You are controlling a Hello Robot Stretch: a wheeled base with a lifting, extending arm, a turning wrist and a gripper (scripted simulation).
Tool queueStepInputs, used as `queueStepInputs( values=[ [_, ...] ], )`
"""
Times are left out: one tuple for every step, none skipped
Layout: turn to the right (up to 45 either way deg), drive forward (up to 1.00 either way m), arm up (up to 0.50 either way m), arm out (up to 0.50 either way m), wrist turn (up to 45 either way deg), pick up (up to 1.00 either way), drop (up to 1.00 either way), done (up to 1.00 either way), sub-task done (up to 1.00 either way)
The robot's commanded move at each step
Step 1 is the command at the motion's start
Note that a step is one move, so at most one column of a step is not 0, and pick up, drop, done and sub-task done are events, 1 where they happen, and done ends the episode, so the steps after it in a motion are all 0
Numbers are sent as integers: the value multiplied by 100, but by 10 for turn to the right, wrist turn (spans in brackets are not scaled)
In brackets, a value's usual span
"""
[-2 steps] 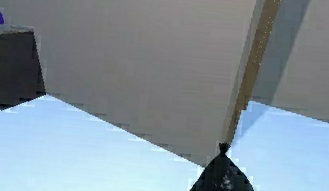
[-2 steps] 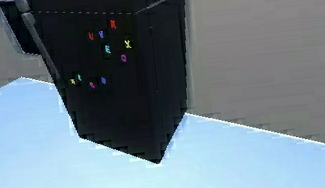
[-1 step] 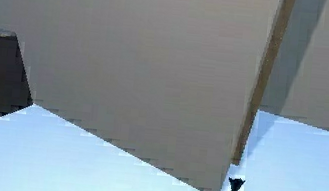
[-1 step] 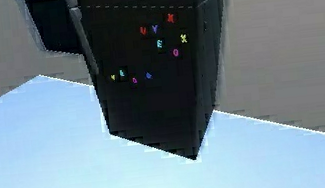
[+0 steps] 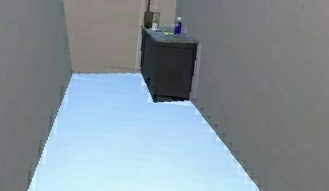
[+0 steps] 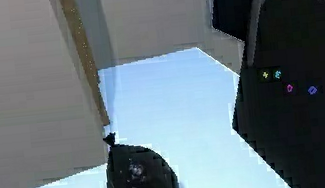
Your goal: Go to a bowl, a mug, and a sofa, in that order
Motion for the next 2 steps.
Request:
queueStepInputs(
  values=[
    [-150,0,0,0,0,0,0,0,0],
    [0,100,0,0,0,0,0,0,0]
  ],
)
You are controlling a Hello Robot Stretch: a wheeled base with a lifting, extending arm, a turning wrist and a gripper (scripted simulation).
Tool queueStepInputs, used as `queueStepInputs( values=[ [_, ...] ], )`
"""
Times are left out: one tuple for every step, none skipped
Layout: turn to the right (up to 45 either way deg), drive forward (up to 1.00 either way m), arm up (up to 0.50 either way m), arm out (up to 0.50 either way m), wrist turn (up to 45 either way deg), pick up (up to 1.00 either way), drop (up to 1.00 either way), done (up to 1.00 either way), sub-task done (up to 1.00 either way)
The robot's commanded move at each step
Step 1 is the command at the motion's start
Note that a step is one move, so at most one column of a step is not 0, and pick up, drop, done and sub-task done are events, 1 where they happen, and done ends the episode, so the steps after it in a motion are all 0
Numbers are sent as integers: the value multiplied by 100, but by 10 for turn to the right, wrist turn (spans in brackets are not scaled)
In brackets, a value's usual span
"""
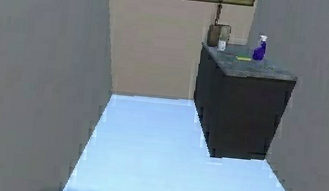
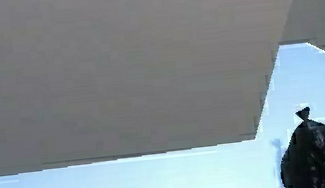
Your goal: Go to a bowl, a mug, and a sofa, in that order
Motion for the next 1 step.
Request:
queueStepInputs(
  values=[
    [0,100,0,0,0,0,0,0,0]
  ],
)
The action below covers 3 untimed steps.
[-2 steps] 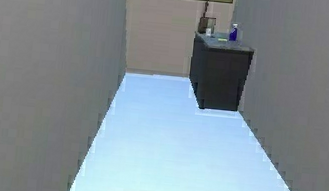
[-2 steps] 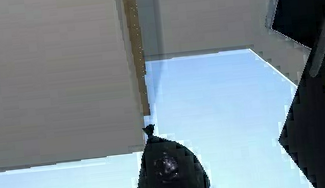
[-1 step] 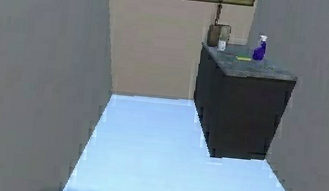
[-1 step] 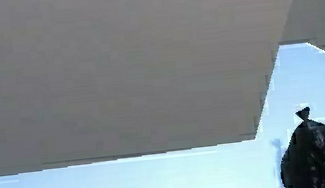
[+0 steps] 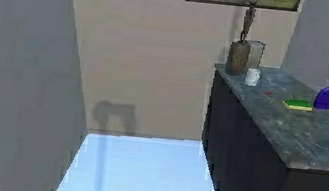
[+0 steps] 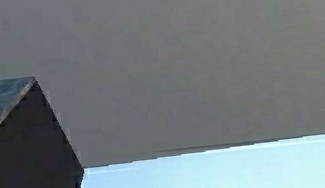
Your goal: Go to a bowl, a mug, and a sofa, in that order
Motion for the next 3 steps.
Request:
queueStepInputs(
  values=[
    [0,80,0,0,0,0,0,0,0],
    [450,0,0,0,0,0,0,0,0],
    [0,0,0,0,0,0,0,0,100]
  ],
)
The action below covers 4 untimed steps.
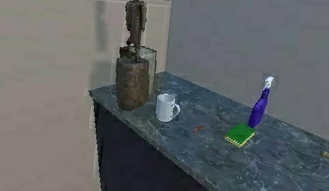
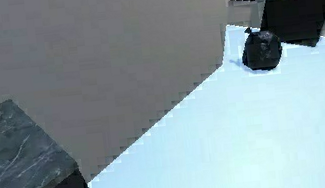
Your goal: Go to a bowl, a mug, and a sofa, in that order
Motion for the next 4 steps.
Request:
queueStepInputs(
  values=[
    [450,0,0,0,0,0,0,0,0],
    [450,0,0,0,0,0,0,0,0],
    [390,0,0,0,0,0,0,0,0],
    [0,100,0,0,0,0,0,0,0]
  ],
)
